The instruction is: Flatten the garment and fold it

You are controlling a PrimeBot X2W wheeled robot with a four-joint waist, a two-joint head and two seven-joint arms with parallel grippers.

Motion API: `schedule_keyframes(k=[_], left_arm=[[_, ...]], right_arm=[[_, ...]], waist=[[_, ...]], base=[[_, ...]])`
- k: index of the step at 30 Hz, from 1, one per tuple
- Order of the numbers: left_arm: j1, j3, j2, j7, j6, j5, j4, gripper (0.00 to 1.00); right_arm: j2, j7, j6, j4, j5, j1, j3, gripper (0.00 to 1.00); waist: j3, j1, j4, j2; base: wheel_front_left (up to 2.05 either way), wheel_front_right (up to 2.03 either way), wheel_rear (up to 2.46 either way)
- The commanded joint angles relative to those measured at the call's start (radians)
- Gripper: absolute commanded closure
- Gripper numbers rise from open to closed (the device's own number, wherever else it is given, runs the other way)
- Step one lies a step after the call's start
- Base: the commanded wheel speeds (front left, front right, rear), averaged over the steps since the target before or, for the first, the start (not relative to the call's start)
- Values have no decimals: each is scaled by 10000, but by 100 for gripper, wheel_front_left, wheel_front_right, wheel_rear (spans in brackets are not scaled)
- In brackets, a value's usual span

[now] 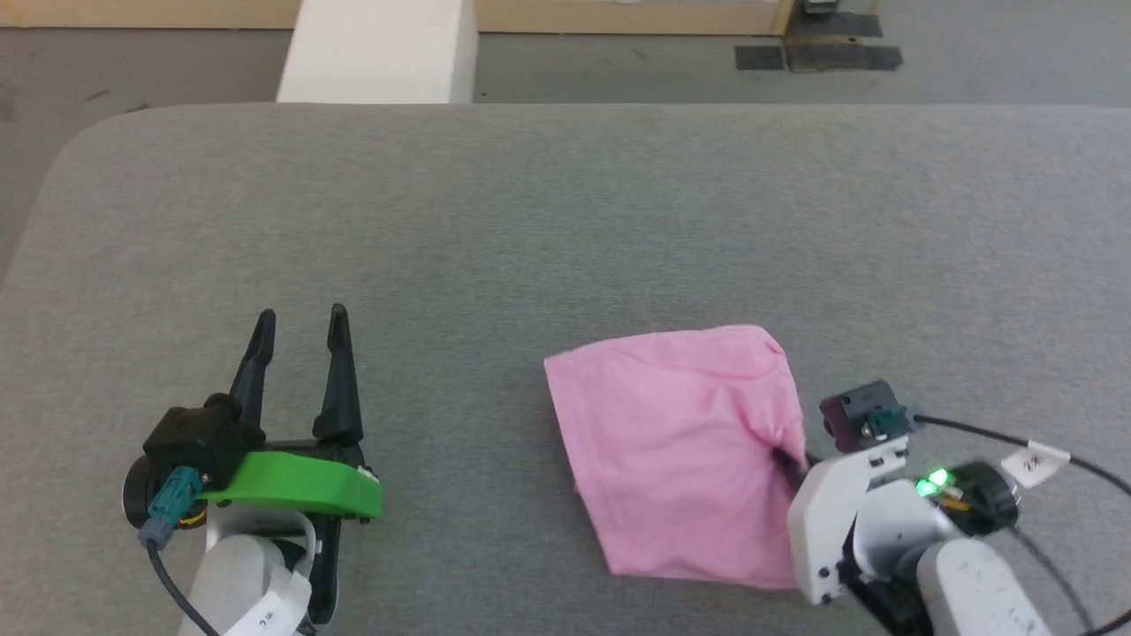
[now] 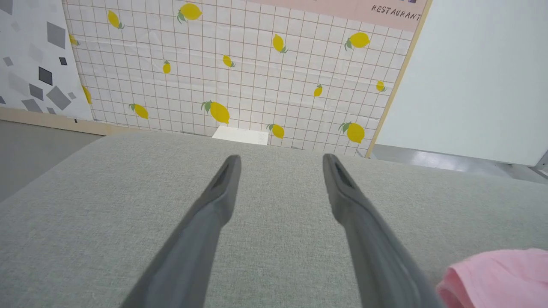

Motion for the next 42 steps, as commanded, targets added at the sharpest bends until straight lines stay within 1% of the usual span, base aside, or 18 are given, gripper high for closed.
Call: schedule_keyframes(k=[1, 5, 6, 7, 9, 13, 15, 18, 21, 25, 30, 33, 42], left_arm=[[14, 7, -31, -47, 70, 103, -120, 0], [34, 128, -30, -47, 107, 201, -468, 0], [37, 154, -23, -47, 105, 238, -565, 0], [24, 137, -1, -47, 88, 311, -690, 0], [-23, 104, 35, -47, 72, 372, -787, 0], [-237, -12, 167, -47, 40, 478, -880, 0], [-410, -94, 278, -47, 27, 548, -910, 0], [-709, -242, 457, -5, 11, 655, -1074, 0], [-932, -332, 631, 139, 0, 725, -1312, 0], [-1095, -330, 913, 446, -2, 802, -1652, 0], [-1200, -370, 1224, 829, -11, 891, -2093, 0], [-1251, -378, 1369, 1004, -4, 922, -2348, 0], [-1265, -427, 1535, 1172, 39, 883, -2691, 0]], right_arm=[[-377, 46, -13, -104, -254, -309, 134, 100], [-1457, 6, -13, -193, -681, -977, 651, 100], [-1718, -33, -13, -167, -730, -1189, 726, 100], [-2173, -132, -13, -83, -833, -1575, 855, 100], [-2545, -277, -13, 56, -877, -1980, 951, 100], [-3123, -667, -13, 526, -903, -2851, 1121, 100], [-3312, -936, -13, 844, -948, -3309, 1059, 100], [-3473, -1344, -13, 1471, -1135, -3983, 741, 100], [-3565, -1757, -13, 2057, -1437, -4526, 353, 100], [-3514, -2260, -13, 2755, -1938, -5137, -381, 100], [-3368, -2643, -13, 3542, -2746, -5665, -1545, 100], [-3317, -2899, -13, 4000, -3402, -5835, -2444, 100], [-3093, -3662, -13, 4719, -4747, -6360, -4395, 100]], waist=[[155, 0, -399, 0], [408, 0, -1206, 0], [499, 0, -1478, 0], [656, 0, -1965, 0], [838, 0, -2456, 0], [1285, 0, -3359, 0], [1550, 0, -3740, 0], [1985, 0, -4217, 0], [2379, 0, -4525, 0], [2900, 0, -4766, 0], [3408, 0, -4743, 0], [3619, 0, -4541, 0], [3642, 0, -3875, 0]], base=[[0, 0, 0], [0, 0, 0], [0, 0, 0], [0, 0, 0], [0, 0, 0], [0, 0, 0], [0, 0, 0], [0, 0, 0], [0, 0, 0], [0, 0, 0], [0, 0, 0], [0, 0, 0], [0, 0, 0]])
